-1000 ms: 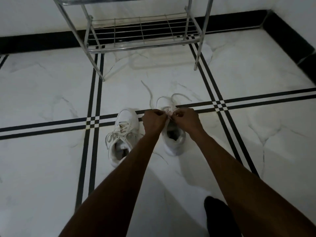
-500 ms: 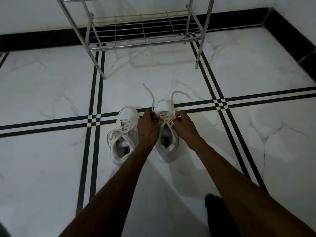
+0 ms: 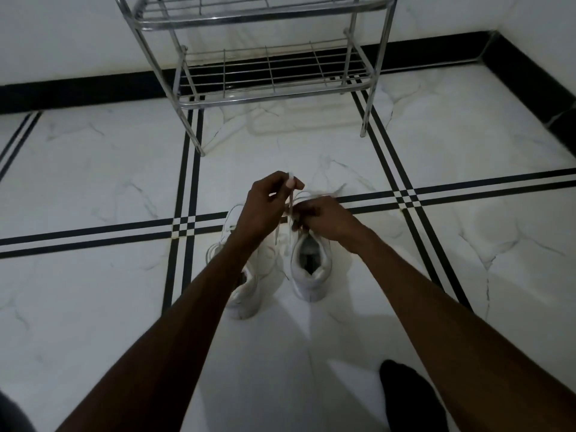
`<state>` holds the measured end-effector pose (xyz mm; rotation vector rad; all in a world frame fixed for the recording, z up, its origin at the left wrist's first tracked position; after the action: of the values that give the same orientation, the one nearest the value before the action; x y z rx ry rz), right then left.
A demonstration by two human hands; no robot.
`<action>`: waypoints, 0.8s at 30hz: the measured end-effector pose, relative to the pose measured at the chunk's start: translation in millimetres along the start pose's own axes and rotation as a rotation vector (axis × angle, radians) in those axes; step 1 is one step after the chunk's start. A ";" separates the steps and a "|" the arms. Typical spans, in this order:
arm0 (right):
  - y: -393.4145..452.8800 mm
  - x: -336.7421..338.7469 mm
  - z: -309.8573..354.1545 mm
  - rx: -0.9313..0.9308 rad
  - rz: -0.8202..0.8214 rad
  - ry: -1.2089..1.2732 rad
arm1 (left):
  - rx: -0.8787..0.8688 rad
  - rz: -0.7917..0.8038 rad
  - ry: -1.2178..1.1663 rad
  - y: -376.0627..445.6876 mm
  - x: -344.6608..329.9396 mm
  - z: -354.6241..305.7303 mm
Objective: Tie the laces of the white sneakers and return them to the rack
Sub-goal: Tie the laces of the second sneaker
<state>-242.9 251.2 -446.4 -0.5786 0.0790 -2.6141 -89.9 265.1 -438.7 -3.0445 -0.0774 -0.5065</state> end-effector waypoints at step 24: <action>0.6 25.4 -18.8 0.092 -0.305 0.413 | 0.195 -0.127 0.274 2.0 -1.9 49.5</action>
<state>-270.9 238.4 -453.8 -0.0088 -0.0004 -2.9771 -75.6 266.1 -486.2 -2.7637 -0.2899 -0.8639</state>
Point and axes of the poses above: each hand's wrist, its own y-axis towards the middle knuckle, its own x-axis out of the back of the hand, z = x × y, the point moved 1 cm from there along y, towards the middle knuckle, and after that the axes turned 9 degrees about x, right-handed, at the moved point
